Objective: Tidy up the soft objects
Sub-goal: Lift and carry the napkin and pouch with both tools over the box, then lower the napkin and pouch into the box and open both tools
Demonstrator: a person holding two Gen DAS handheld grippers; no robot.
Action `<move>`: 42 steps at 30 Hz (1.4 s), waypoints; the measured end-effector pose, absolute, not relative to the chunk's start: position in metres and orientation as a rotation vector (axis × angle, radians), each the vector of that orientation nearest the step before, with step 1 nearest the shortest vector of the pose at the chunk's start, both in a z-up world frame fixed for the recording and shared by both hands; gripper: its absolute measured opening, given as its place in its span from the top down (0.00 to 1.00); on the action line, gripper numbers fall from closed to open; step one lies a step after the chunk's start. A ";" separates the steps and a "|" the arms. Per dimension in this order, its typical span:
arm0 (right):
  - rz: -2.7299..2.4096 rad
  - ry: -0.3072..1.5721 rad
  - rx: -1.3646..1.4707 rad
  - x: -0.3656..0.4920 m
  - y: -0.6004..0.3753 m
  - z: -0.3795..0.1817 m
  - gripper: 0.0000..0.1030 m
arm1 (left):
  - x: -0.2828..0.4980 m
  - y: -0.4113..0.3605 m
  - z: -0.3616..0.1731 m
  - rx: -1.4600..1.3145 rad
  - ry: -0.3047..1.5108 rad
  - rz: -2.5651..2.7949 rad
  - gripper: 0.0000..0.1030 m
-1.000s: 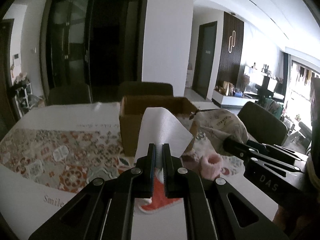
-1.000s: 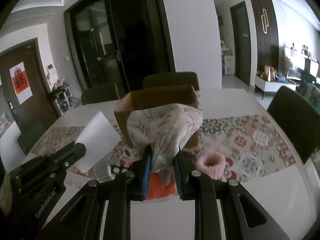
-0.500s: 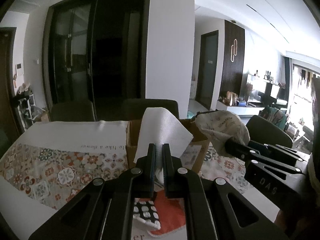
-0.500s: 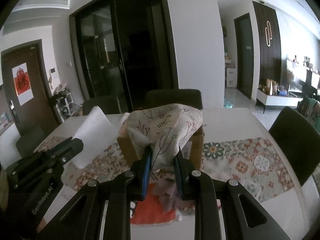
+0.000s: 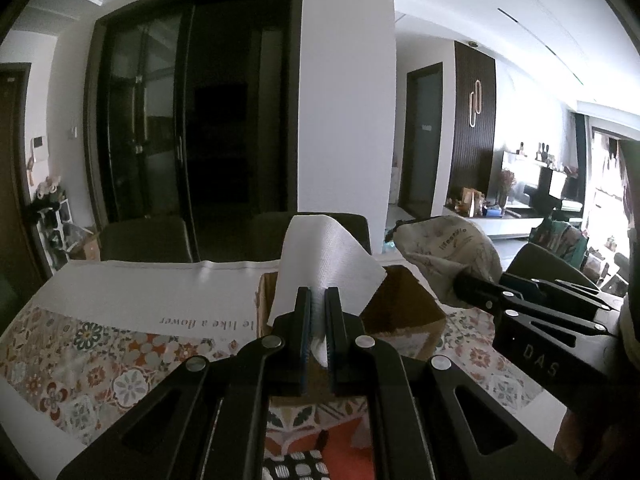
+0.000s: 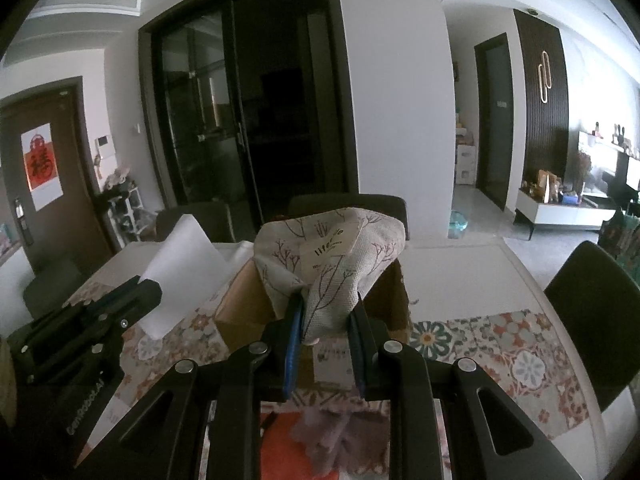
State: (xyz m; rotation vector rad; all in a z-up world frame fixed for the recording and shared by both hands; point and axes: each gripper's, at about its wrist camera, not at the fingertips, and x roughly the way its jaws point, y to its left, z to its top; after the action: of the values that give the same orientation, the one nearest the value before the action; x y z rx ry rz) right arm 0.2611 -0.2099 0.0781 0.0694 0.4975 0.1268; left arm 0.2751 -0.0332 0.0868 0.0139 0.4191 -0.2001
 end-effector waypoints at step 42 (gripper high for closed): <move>0.147 0.730 0.059 0.398 -0.221 -0.007 0.51 | 0.409 -0.068 0.009 0.081 0.691 -0.229 0.70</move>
State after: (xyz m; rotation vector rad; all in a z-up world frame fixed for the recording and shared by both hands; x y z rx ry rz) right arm 0.3976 -0.2208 -0.0068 0.0595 0.7297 0.1466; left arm 0.4094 -0.0684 0.0087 0.0810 0.6905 -0.2290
